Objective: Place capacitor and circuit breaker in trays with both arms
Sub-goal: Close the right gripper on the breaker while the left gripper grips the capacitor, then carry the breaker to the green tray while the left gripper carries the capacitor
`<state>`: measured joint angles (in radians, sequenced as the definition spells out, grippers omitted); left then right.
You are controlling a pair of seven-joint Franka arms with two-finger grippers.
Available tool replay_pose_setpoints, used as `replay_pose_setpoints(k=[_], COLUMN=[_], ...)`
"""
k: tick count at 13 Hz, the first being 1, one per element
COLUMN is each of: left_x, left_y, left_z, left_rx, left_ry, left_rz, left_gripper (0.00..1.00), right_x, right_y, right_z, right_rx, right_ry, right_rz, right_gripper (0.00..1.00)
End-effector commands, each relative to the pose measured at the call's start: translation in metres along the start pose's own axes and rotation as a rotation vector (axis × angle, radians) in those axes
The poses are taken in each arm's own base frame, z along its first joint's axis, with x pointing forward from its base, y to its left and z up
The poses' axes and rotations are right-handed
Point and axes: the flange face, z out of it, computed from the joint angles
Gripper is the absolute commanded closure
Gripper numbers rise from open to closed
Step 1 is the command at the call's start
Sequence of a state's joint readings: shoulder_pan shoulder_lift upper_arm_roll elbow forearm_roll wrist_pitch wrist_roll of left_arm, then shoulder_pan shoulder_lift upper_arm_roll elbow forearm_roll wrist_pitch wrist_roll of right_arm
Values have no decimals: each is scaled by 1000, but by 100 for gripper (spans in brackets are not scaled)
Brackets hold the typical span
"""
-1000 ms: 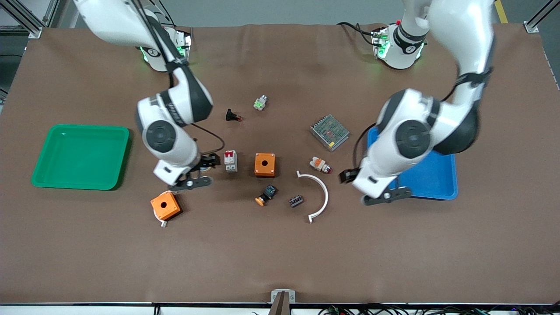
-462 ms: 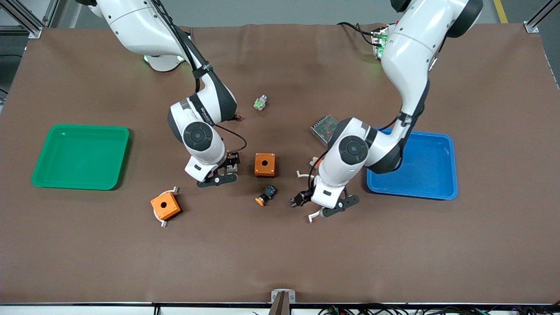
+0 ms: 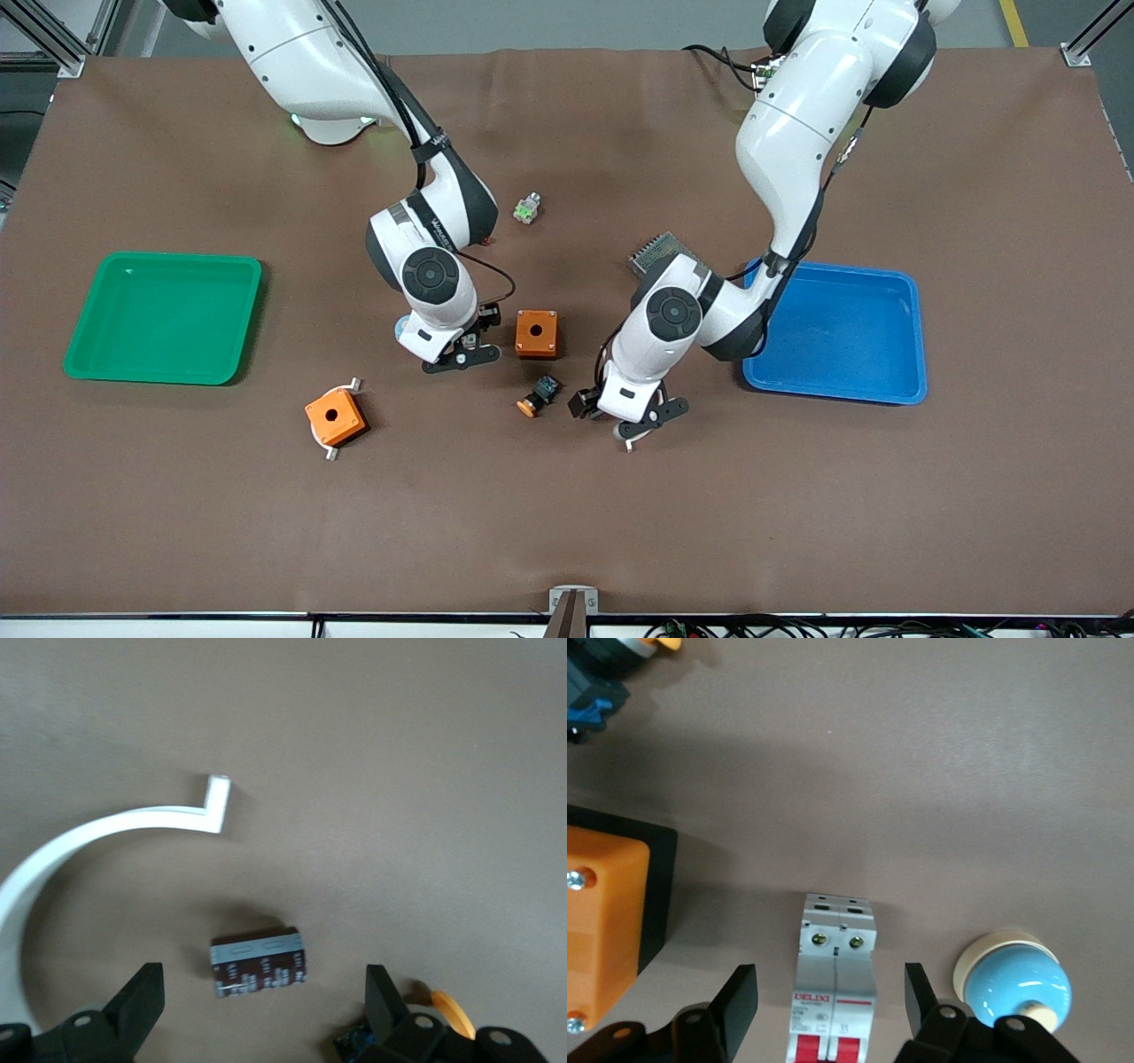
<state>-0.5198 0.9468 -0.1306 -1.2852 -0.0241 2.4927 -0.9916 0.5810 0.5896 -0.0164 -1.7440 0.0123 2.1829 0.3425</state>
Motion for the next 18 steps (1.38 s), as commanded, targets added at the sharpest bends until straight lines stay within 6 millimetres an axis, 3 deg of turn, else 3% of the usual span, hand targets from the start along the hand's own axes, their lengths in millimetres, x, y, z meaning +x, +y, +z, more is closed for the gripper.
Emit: replay_pose_setpoints(k=[1,4,7,9,10,11,14,15,17,18], left_x=[-6,-9,-16,-14,-13,-13,-8,0,28,40], left_y=[8,3,3,3,4,5,6,9,4,-8], left_z=[13,27,32,31,28,27,20,4,-31,-47], left_rx=[-14,22,46,45,42,40,33,20,14,53], left_ry=[33,62,82,83,85,86,92,101,119,104], left_rz=[8,46,79,81,86,94,91,81,51,55], left_gripper=[0,0,2,21,32,42,78,88,94,95], right_x=[1,1,1,2,4,8,33,37,33,28], right_y=[-2,-2,-2,0,8,18,82,101,163,192], right_z=[4,12,13,9,-1,-24,-96,-110,-136,-145], right_rx=[-4,-8,-9,-10,-4,4,8,6,23,32], right_ry=[4,-6,-9,-9,0,12,-35,-55,-63,-78], right_rz=[11,13,28,36,51,62,146,141,92,73], right_gripper=[35,62,82,95,96,97,97,98,99,99])
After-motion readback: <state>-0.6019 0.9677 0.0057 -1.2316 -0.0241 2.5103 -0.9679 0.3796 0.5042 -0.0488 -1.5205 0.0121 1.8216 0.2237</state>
